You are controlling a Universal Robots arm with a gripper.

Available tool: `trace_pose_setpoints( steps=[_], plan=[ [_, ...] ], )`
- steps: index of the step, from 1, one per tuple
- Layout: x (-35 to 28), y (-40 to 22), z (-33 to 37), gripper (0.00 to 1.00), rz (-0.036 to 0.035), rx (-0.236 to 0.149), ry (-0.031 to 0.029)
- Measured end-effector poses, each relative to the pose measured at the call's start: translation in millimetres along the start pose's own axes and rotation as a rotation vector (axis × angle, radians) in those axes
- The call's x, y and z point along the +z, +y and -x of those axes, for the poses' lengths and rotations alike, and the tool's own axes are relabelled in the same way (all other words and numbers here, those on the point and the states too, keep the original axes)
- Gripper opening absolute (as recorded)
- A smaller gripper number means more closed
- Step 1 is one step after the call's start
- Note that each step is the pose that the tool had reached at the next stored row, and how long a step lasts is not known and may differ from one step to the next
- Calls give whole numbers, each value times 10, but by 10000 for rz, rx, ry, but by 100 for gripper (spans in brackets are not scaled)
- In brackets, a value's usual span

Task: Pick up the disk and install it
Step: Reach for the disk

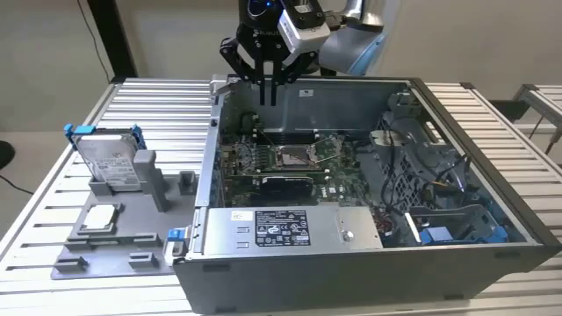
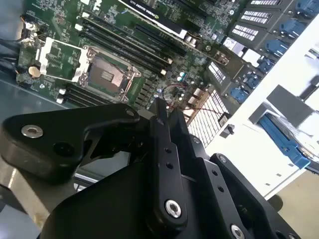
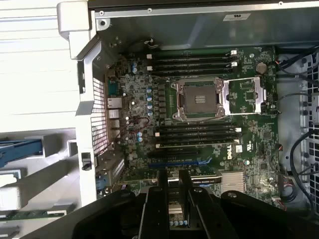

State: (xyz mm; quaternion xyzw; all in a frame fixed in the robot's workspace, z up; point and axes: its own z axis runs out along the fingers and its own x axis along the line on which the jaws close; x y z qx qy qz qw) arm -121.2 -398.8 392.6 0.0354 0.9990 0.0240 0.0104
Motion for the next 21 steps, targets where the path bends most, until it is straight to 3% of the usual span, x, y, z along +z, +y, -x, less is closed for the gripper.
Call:
trace_pose_setpoints(
  steps=[6, 21],
  plan=[
    [-1, -2, -26, 100, 0, 1, 0],
    [-5, -15, -217, 100, 0, 0, 0]
  ],
)
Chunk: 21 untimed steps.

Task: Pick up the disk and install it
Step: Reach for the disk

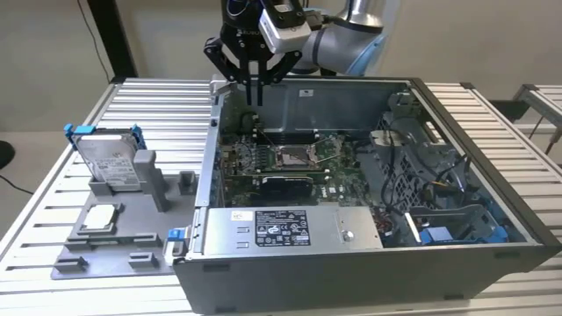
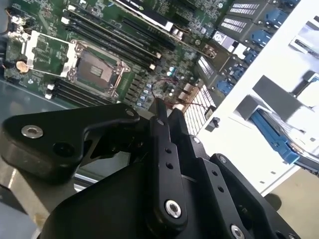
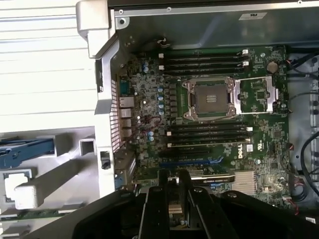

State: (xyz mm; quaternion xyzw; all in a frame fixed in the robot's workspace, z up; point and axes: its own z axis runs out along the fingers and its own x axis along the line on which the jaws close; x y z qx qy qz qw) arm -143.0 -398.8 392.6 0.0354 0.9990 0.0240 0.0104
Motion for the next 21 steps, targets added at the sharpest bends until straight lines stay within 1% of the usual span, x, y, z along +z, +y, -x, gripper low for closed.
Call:
trace_pose_setpoints(
  steps=[21],
  plan=[
    [-6, -18, -262, 100, 0, 1, 0]
  ],
)
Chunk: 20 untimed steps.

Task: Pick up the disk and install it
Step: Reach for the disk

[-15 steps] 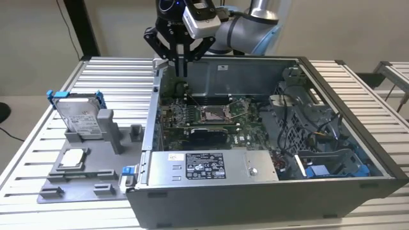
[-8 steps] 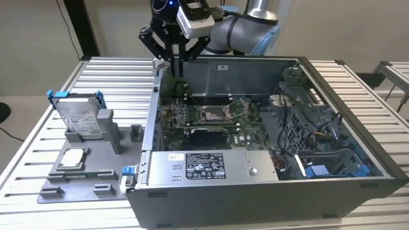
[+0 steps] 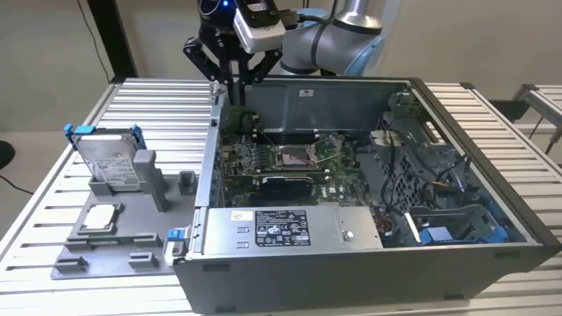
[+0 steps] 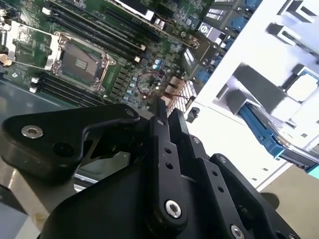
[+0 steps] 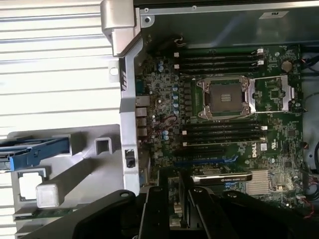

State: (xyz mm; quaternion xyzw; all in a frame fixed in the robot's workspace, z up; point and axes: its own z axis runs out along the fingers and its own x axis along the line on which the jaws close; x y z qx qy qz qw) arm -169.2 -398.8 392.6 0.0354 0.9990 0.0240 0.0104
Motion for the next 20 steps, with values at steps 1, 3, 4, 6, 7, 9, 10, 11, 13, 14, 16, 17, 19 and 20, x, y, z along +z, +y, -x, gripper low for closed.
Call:
trace_pose_setpoints(
  steps=[1, 3, 4, 6, 7, 9, 10, 11, 13, 14, 16, 17, 19, 20],
  plan=[
    [0, -1, -10, 100, 0, 0, 0],
    [0, -2, -32, 100, 1, -1, 0],
    [0, -3, -40, 100, 1, -1, -1],
    [-1, -4, -58, 100, 0, -1, 0],
    [-1, -5, -66, 100, 0, 0, 0],
    [-2, -6, -81, 100, 0, 0, 0],
    [-2, -6, -89, 100, 0, -1, 1],
    [-2, -7, -96, 100, 0, 0, 0],
    [-3, -8, -111, 100, 0, -1, 0],
    [-3, -8, -118, 100, 0, 0, 0],
    [-3, -9, -132, 100, 0, 0, 0],
    [-3, -10, -139, 100, 0, 0, 0],
    [-3, -10, -150, 100, 1, 0, 0],
    [-3, -11, -156, 100, 1, 0, 0]
  ],
)
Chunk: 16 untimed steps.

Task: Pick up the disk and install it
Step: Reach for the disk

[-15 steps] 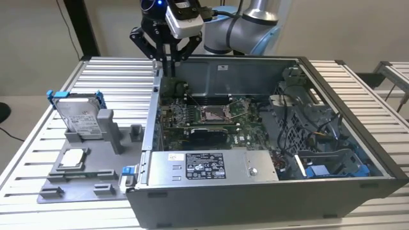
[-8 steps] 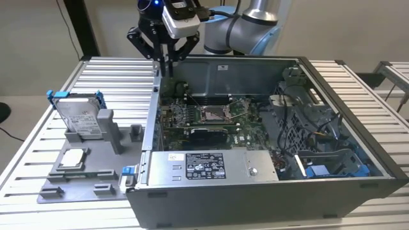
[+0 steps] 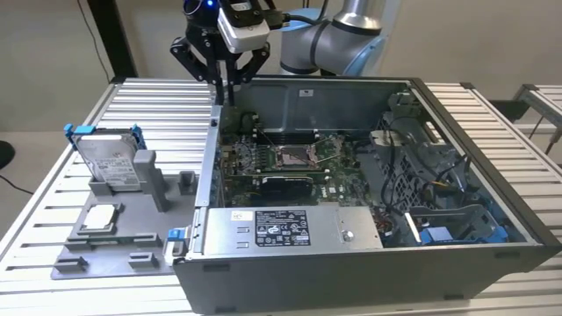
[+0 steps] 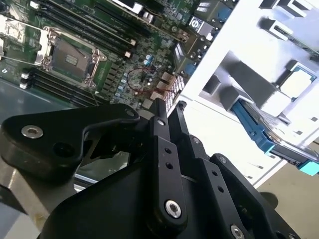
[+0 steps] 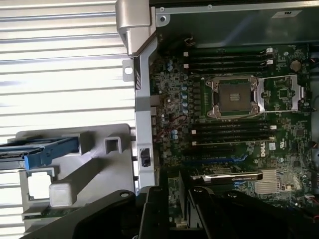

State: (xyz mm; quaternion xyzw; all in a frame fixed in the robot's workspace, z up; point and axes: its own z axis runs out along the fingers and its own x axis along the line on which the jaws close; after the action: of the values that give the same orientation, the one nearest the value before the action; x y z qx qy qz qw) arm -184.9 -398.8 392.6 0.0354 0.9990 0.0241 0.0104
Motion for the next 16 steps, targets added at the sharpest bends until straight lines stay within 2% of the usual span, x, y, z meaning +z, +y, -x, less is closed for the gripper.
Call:
trace_pose_setpoints(
  steps=[5, 16],
  plan=[
    [-1, -3, -38, 100, -1, 0, 1],
    [-5, -14, -194, 100, -1, 0, 1]
  ],
)
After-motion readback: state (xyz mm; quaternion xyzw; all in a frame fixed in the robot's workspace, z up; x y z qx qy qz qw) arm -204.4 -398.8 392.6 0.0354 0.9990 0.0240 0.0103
